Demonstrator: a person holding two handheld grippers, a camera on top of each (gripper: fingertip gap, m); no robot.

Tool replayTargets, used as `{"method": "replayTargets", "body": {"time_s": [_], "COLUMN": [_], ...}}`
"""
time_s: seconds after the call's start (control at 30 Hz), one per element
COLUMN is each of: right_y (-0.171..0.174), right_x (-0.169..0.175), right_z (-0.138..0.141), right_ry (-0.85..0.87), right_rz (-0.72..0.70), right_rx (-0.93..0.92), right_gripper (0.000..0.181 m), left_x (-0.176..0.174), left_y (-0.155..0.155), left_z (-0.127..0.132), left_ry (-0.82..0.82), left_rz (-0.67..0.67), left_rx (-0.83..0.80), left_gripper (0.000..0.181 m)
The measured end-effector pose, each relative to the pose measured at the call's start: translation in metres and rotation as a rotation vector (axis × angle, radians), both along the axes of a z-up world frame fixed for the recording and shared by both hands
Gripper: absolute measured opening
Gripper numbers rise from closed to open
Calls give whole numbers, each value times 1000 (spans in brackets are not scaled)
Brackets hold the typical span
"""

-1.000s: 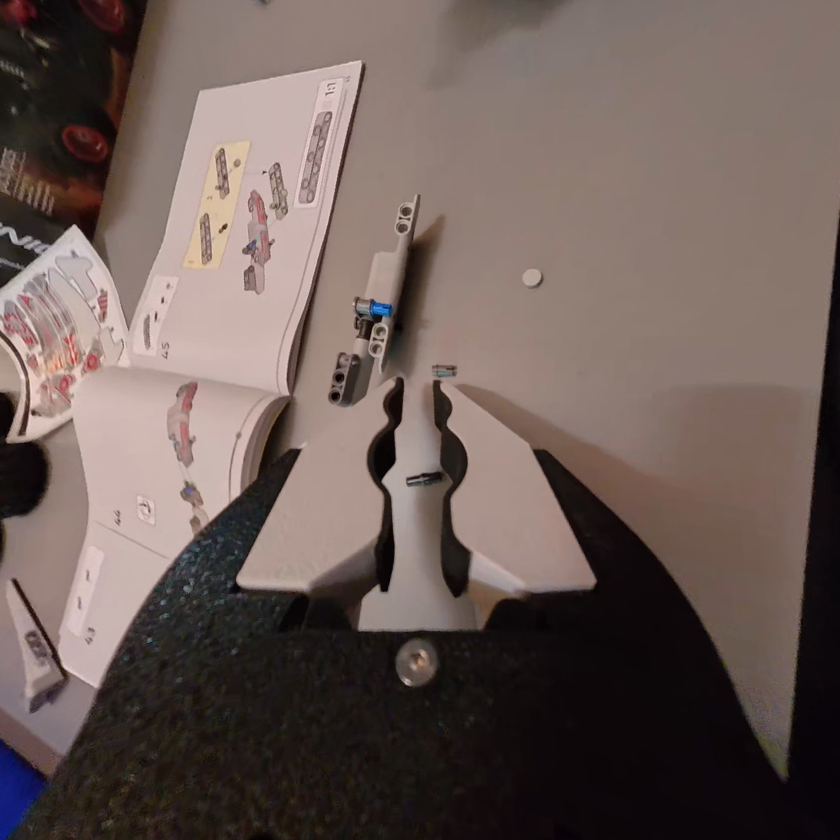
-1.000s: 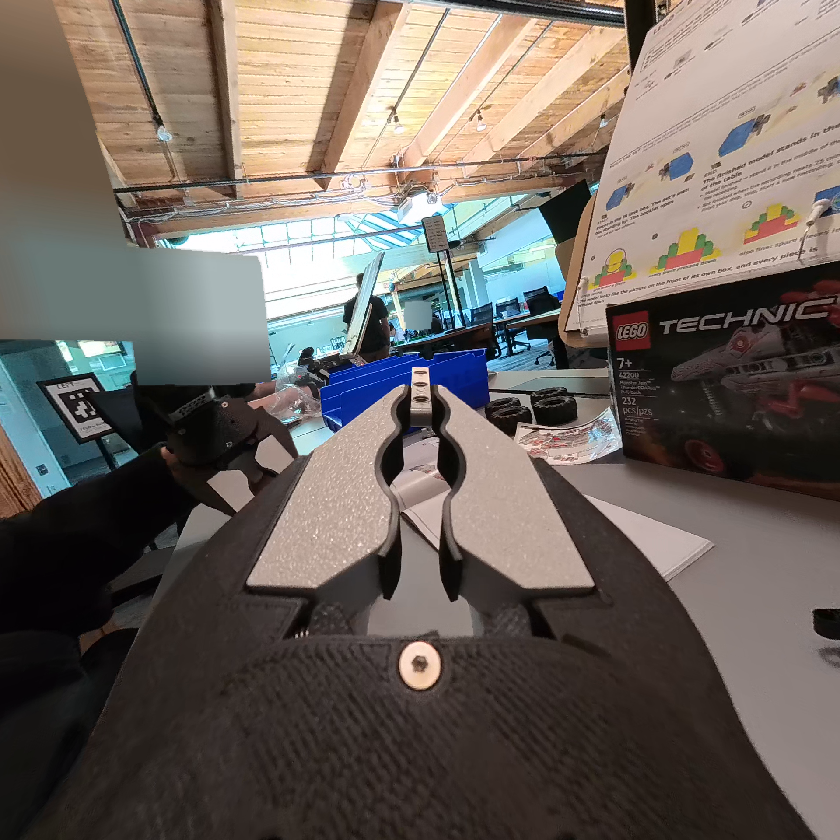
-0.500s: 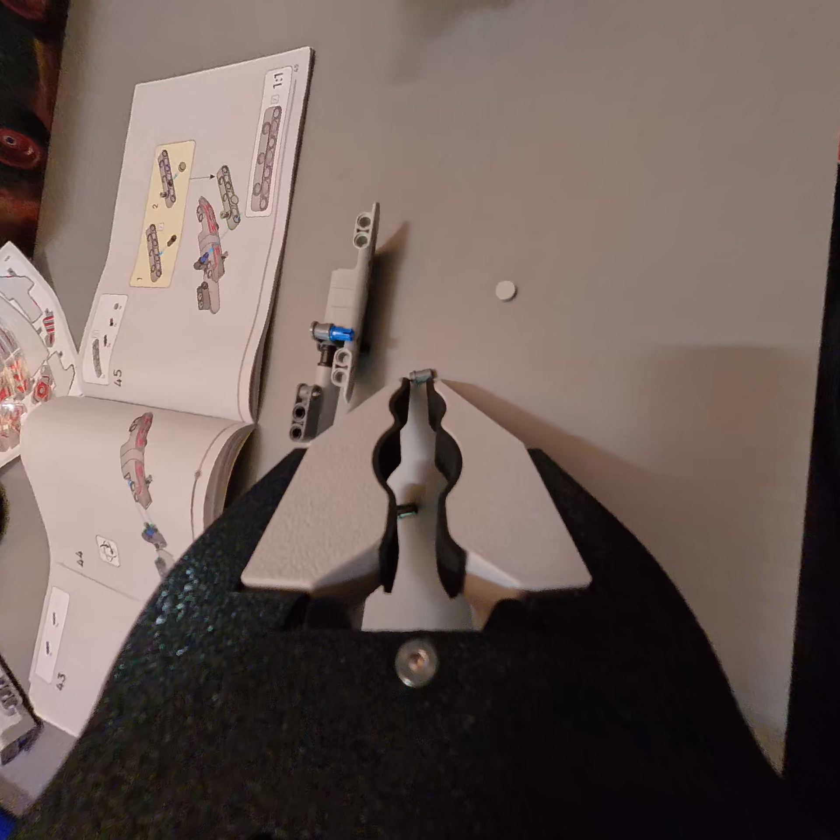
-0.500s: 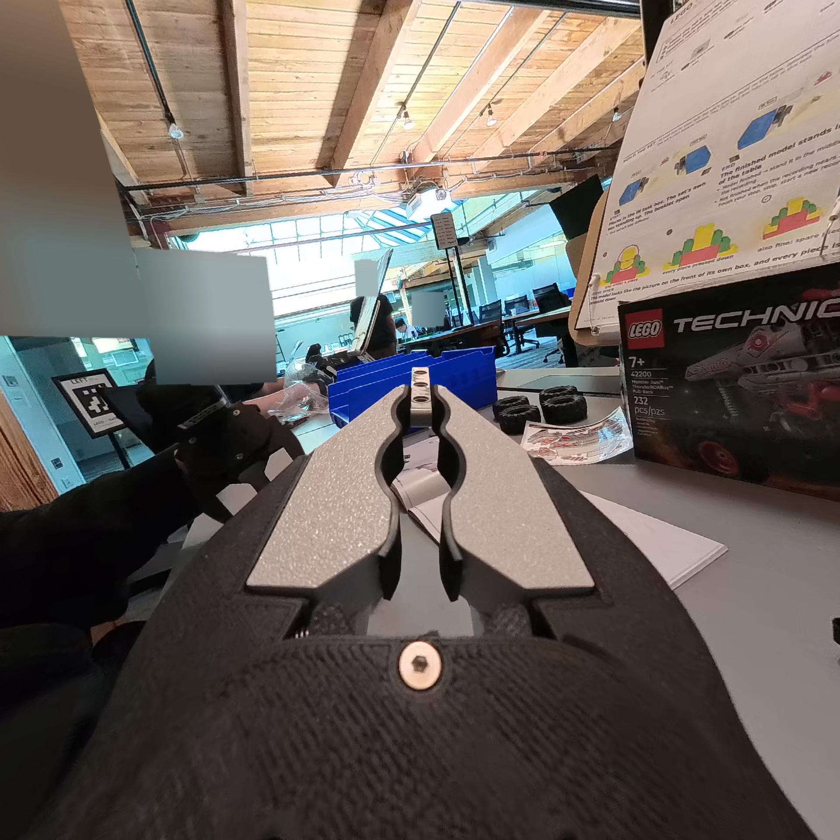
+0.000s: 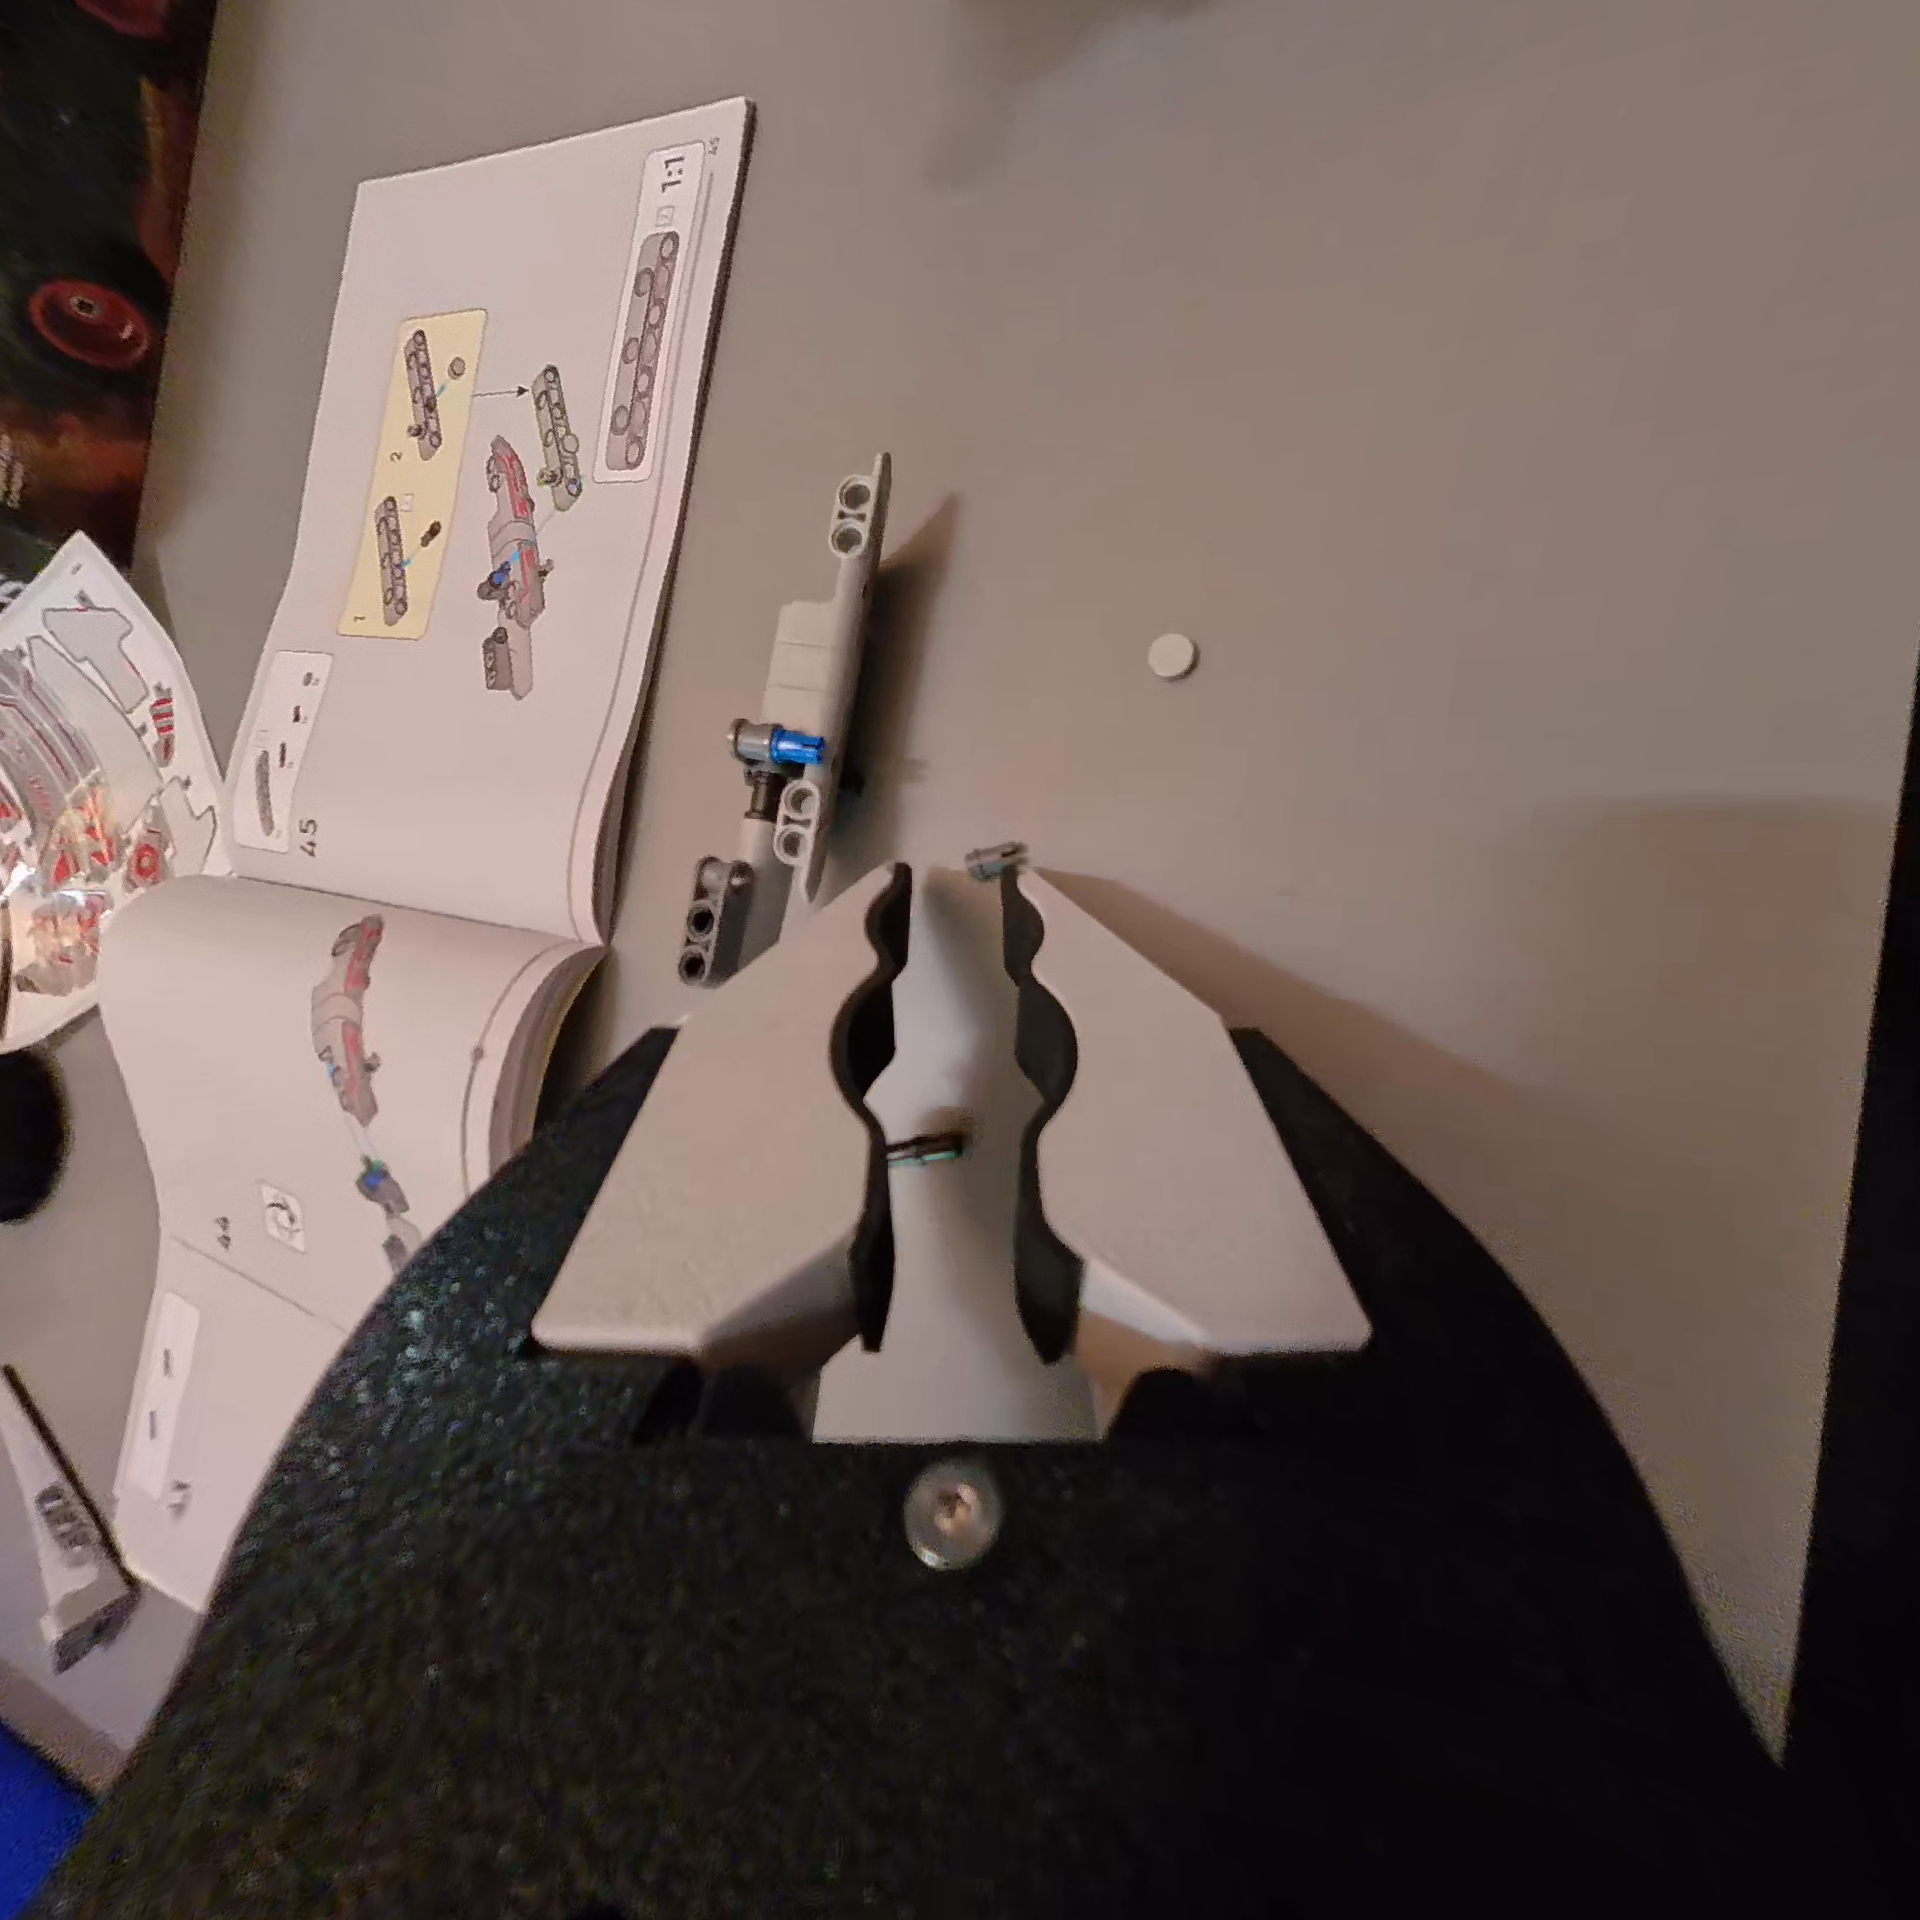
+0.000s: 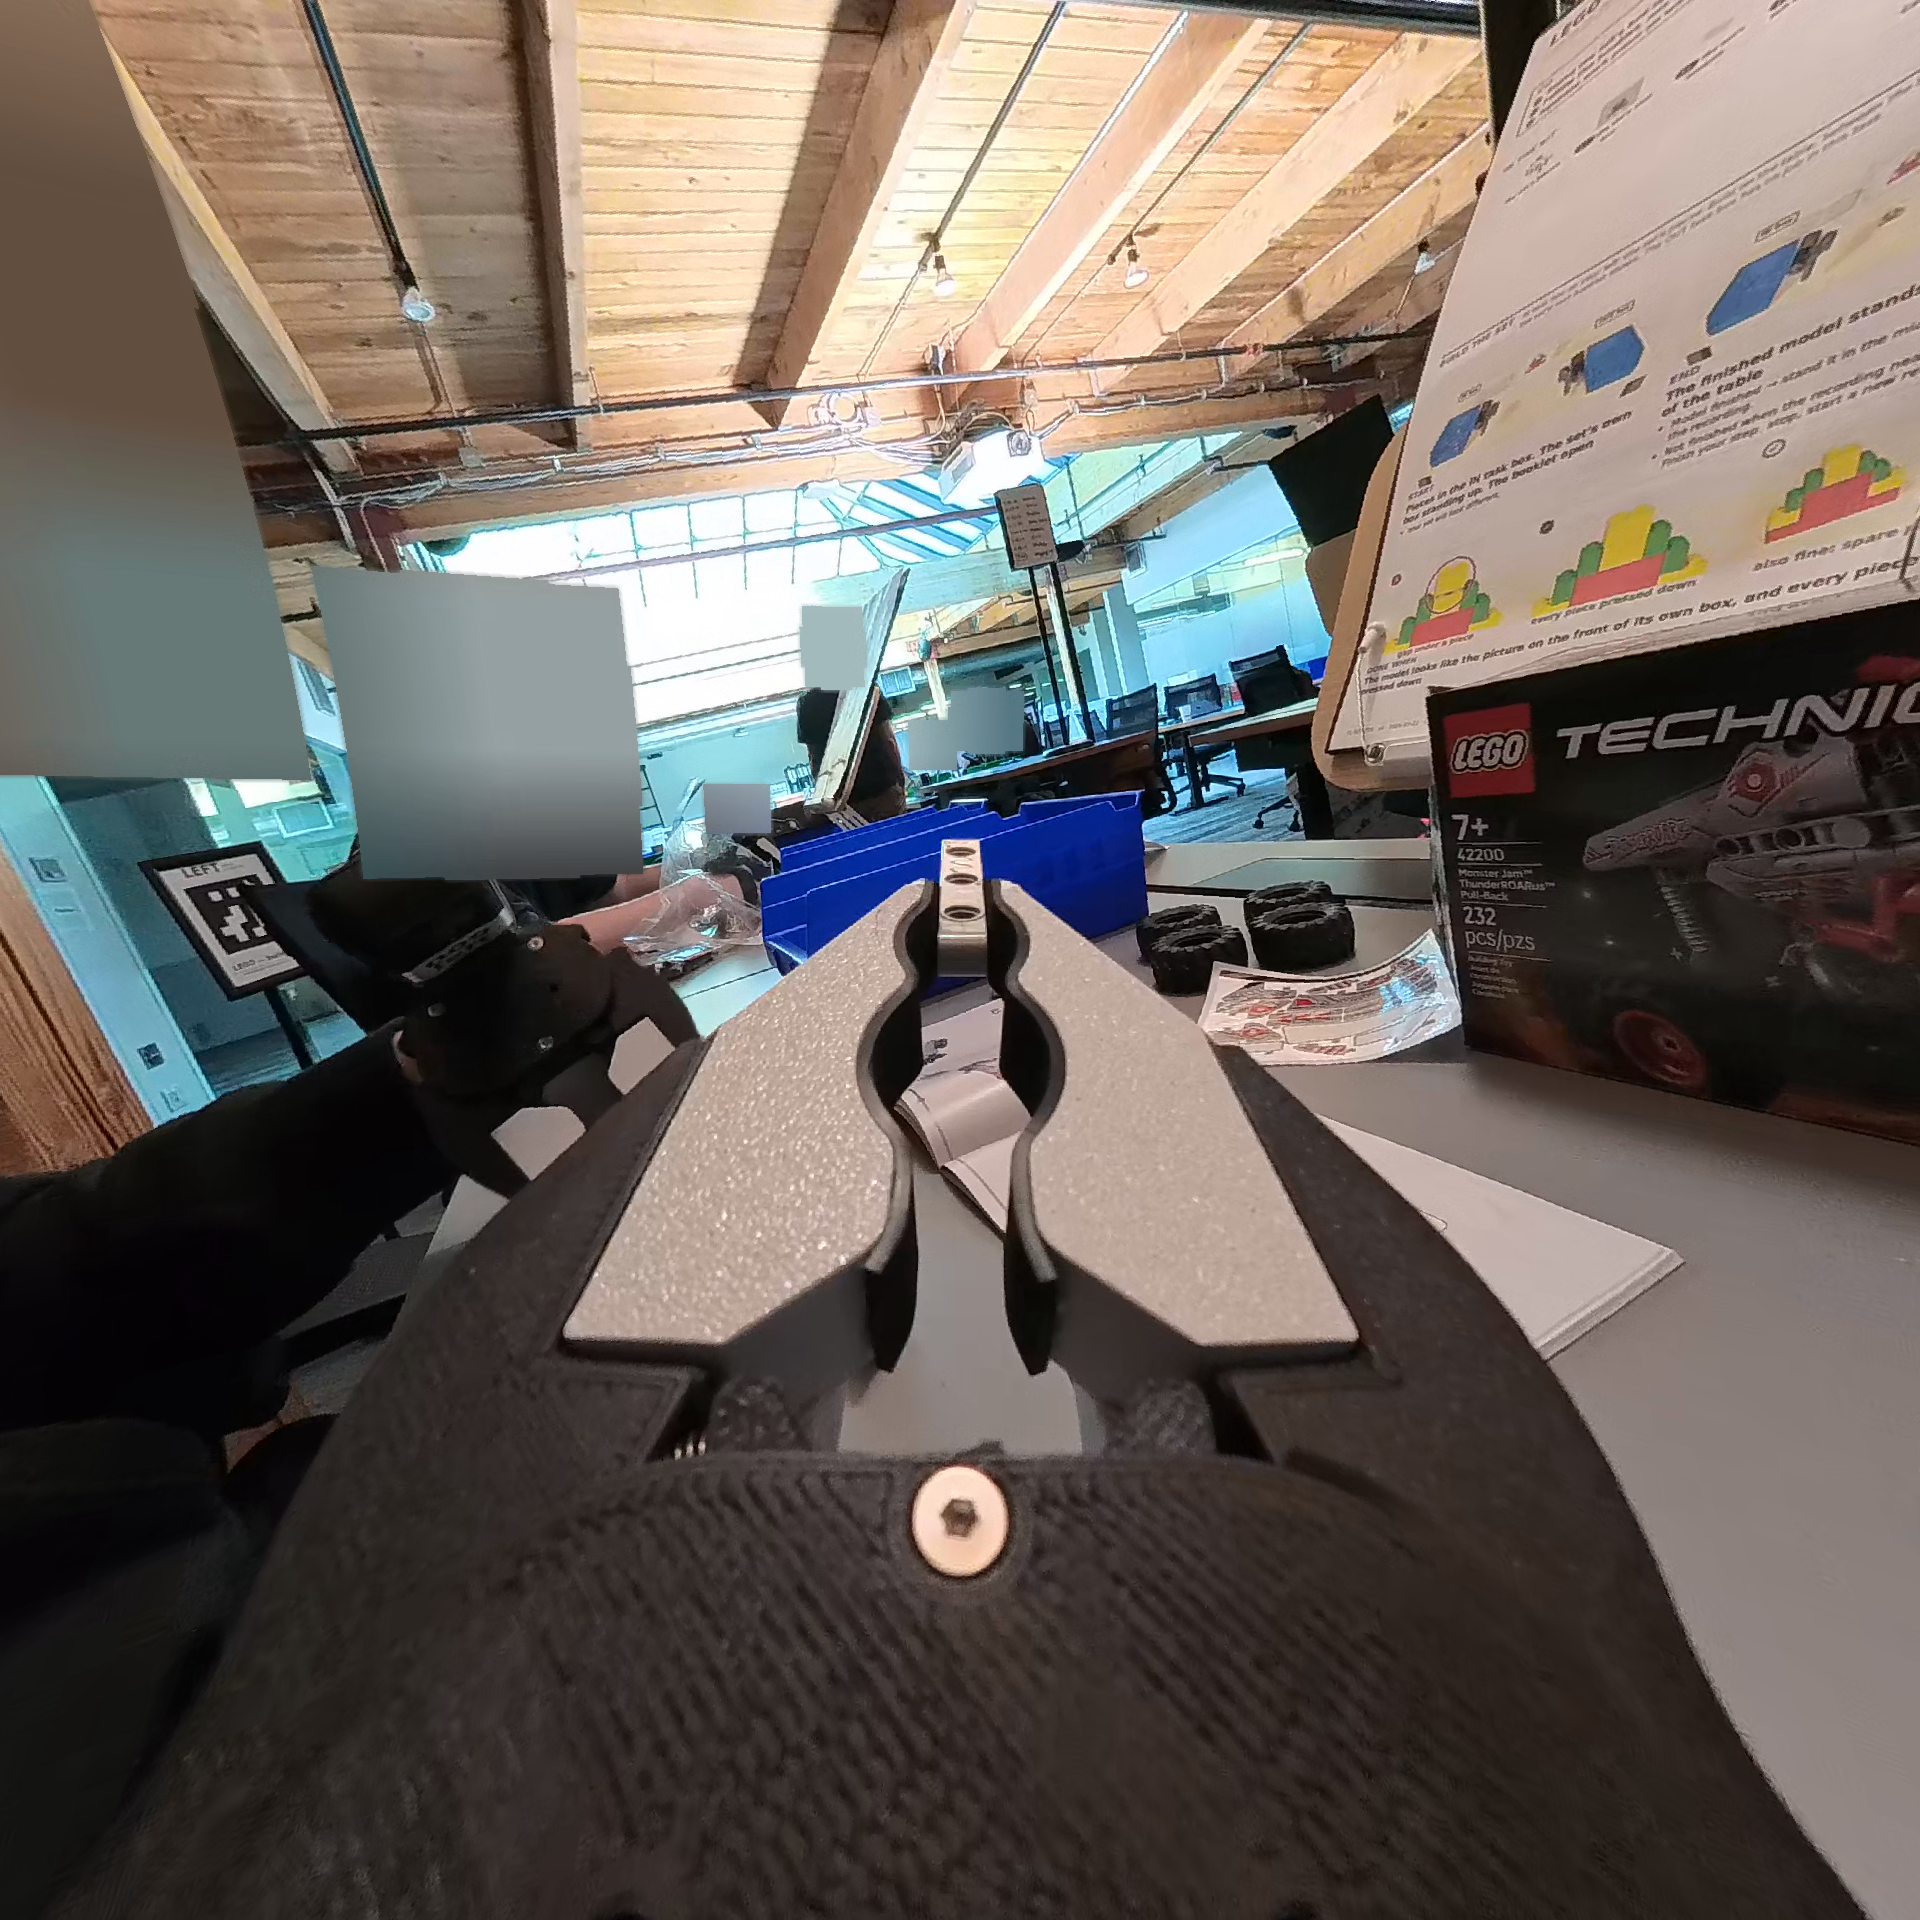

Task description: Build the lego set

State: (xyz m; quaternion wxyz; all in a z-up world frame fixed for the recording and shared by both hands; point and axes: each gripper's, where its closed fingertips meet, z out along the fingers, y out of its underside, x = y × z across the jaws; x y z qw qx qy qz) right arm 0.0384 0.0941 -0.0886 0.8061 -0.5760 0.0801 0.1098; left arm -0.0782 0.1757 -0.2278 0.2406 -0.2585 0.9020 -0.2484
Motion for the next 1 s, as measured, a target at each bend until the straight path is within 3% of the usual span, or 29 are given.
{"method": "replayTargets", "body": {"time_s": [0.27, 1.0], "right_y": [0, -2], "right_x": [0, 4], "right_z": [0, 0], "right_ry": [1, 13], "right_rz": [1, -18], "right_rx": [1, 11], "right_gripper": [6, 6], "left_x": [-2, -1], "left_y": [-3, -14], "left_z": [-1, -3], "left_ry": [55, 63], "left_rz": [-104, 83], "left_rx": [-25, -212], "left_gripper": [14, 8]}}
